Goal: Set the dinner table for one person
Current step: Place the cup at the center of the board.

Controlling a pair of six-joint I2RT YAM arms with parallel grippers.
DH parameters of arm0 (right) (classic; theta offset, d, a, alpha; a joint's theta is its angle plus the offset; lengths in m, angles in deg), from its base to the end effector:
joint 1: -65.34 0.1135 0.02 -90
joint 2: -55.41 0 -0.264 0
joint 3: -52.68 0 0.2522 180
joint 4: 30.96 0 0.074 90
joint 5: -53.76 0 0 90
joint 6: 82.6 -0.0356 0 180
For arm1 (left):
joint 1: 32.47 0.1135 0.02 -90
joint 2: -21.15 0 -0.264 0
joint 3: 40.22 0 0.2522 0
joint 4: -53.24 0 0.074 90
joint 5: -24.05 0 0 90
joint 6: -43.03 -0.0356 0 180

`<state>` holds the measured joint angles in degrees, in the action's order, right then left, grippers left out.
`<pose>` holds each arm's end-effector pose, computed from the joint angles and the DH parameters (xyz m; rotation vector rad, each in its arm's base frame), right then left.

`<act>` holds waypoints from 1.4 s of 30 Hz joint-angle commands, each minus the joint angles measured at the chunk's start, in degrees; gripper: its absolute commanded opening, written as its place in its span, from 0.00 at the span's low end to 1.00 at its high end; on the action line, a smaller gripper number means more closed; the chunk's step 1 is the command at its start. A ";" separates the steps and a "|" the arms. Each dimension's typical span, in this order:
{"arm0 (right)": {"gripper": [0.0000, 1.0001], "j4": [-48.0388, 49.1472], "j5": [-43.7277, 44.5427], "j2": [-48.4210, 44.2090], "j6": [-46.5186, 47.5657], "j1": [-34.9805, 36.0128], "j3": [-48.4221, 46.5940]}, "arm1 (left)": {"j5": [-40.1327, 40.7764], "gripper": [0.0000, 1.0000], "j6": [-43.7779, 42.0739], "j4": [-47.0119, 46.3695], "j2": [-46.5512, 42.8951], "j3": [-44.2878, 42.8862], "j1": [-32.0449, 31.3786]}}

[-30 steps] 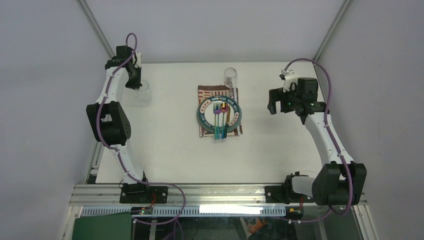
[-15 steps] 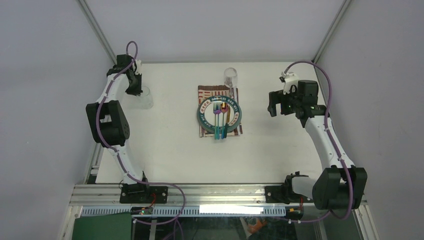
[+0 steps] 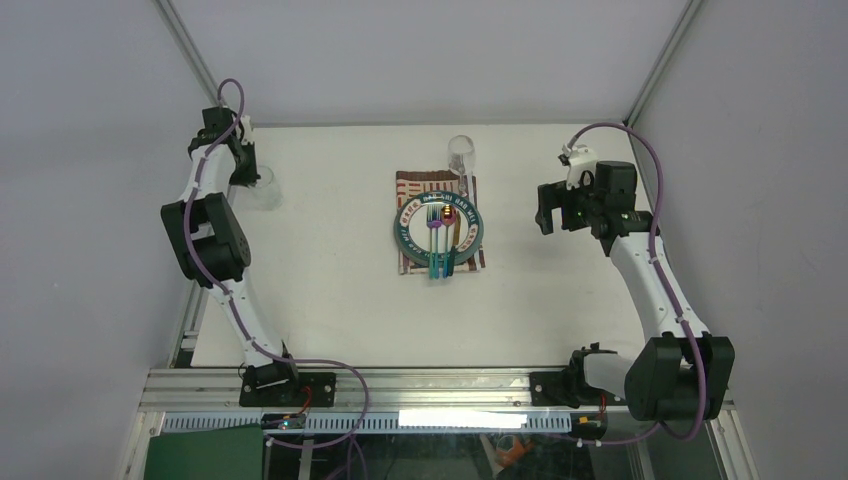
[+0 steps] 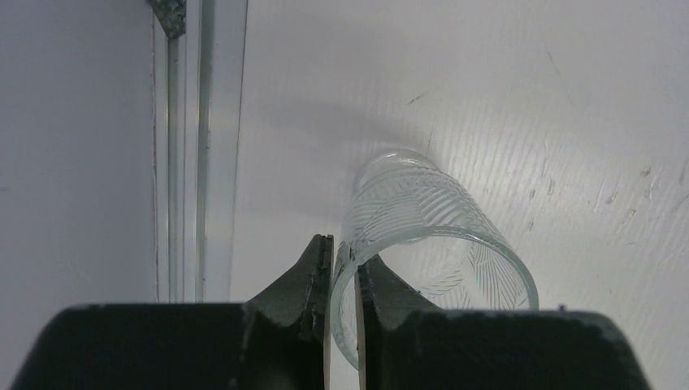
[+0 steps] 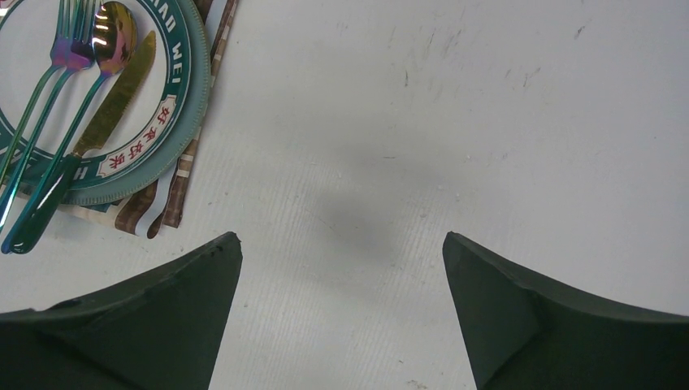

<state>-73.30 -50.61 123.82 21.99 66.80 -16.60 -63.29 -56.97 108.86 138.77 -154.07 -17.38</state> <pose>0.2560 0.0154 0.2910 -0.4445 2.2289 0.1672 0.4339 0.1187 0.2365 -0.1331 2.6184 0.2153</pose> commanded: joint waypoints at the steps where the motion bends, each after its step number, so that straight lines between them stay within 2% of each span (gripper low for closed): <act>1: 0.99 1.52 -0.69 -2.42 0.78 0.39 0.00 | -0.71 0.00 0.06 -3.81 2.30 -5.55 -0.27; 10: 0.99 1.54 -0.09 -2.66 1.24 0.39 0.55 | 1.20 0.00 -0.50 -3.62 6.29 -8.97 -0.14; 11: 1.00 1.47 -0.33 -2.58 1.23 0.39 0.47 | 2.11 0.06 -0.06 -3.63 6.50 -8.98 -0.11; 13: 1.00 1.19 -0.87 -2.52 1.25 0.39 0.41 | 2.17 0.25 0.08 -3.63 6.74 -8.96 0.08; 15: 1.00 0.96 -1.57 -2.35 1.57 0.40 0.50 | 1.56 0.30 0.07 -3.63 6.59 -8.91 0.14; 18: 1.00 0.82 -1.92 -2.20 1.65 0.39 0.59 | 0.61 0.48 -0.21 -3.59 5.69 -8.97 0.15; 24: 1.00 0.88 -2.59 -1.73 1.67 0.40 0.68 | -1.54 0.65 -0.24 -3.10 1.30 -8.48 0.14; 38: 1.00 1.51 -3.64 -1.55 2.01 0.39 1.97 | 2.20 0.70 -1.88 -1.00 -6.49 -11.21 0.18; 42: 1.00 1.55 -3.31 -1.70 1.95 0.39 1.60 | 0.74 0.73 -2.26 1.49 -10.73 -11.81 0.19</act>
<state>-73.54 -53.25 123.29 23.04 66.80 -14.62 -62.48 -58.00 108.99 135.65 -163.01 -17.40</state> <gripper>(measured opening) 0.995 0.721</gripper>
